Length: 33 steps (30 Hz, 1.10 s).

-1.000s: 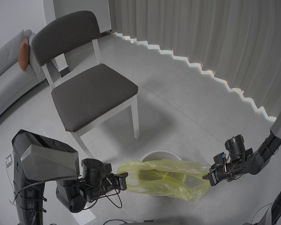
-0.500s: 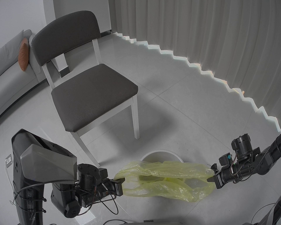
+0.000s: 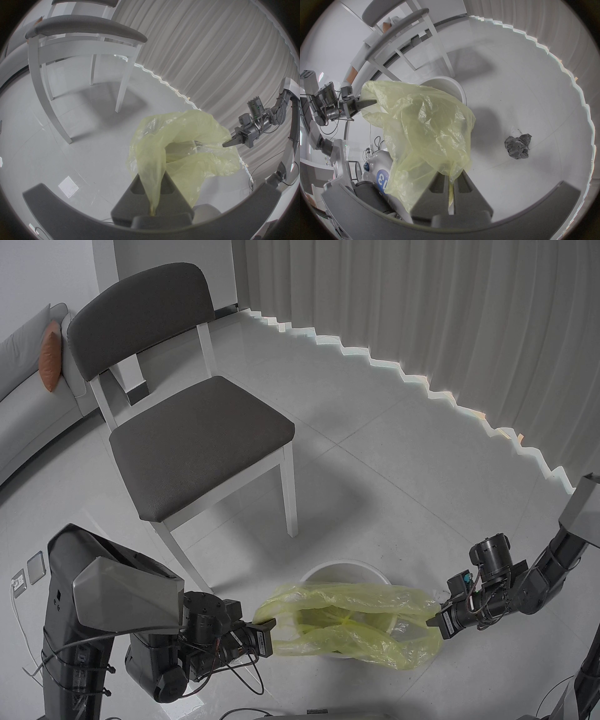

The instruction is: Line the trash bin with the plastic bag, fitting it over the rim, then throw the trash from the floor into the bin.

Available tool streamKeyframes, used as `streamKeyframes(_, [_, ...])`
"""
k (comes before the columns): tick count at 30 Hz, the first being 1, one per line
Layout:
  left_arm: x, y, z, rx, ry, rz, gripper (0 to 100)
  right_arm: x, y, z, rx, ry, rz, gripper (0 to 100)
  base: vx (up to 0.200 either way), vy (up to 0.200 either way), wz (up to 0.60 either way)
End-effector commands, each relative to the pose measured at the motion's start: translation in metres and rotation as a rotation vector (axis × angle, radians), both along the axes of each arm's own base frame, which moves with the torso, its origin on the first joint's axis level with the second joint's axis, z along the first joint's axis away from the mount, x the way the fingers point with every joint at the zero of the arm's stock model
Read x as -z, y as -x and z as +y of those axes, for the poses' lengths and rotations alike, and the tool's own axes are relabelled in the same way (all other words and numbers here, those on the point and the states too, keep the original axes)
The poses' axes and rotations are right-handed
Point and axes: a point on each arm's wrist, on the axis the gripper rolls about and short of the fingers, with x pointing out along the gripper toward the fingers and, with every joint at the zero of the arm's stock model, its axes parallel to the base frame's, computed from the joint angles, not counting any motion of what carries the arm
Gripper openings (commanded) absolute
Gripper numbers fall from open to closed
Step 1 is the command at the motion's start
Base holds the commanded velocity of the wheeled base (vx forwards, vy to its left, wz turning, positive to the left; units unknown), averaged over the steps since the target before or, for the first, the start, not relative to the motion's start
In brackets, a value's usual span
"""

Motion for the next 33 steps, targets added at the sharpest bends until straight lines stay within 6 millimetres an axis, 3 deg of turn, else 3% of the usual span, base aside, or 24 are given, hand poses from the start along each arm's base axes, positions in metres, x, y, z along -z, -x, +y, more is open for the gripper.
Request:
streamKeyframes(1, [0.015,-0.011,-0.003,-0.01,-0.009,0.015,0,0.03,-0.019,0.004,0.002,0.012,0.049,0,0.0,0.0,0.0])
streamKeyframes(7, [0.016,-0.031,-0.013,-0.022,-0.002,-0.005,0,0.034,-0.041,0.004,0.026,0.0,0.016,0,0.0,0.0,0.0])
streamKeyframes(9, [0.007,-0.043,-0.018,-0.037,0.003,-0.023,0,0.028,-0.052,-0.001,0.046,-0.01,-0.014,0,0.0,0.0,0.0])
streamKeyframes(13, [-0.017,-0.039,-0.016,-0.046,0.011,-0.038,0,0.02,-0.05,-0.008,0.063,-0.022,-0.028,0,0.0,0.0,0.0])
streamKeyframes(16, [-0.022,-0.027,-0.012,-0.04,0.002,-0.027,0,0.014,-0.044,-0.011,0.067,-0.022,-0.027,0,0.0,0.0,0.0])
streamKeyframes(17, [-0.03,-0.008,-0.009,-0.023,-0.006,-0.008,0,0.011,-0.029,-0.014,0.059,-0.013,-0.01,0,0.0,0.0,0.0])
streamKeyframes(23, [-0.023,0.027,0.002,-0.003,-0.025,0.071,0,0.012,0.015,-0.019,0.023,0.018,0.062,0,0.0,0.0,0.0])
streamKeyframes(27, [-0.011,0.039,0.002,0.017,-0.021,0.068,0,0.018,0.029,-0.021,0.006,0.029,0.103,0,0.0,0.0,0.0])
streamKeyframes(33, [0.001,0.042,0.002,0.025,-0.034,0.081,0,0.019,0.034,-0.02,-0.011,0.011,0.104,0,0.0,0.0,0.0])
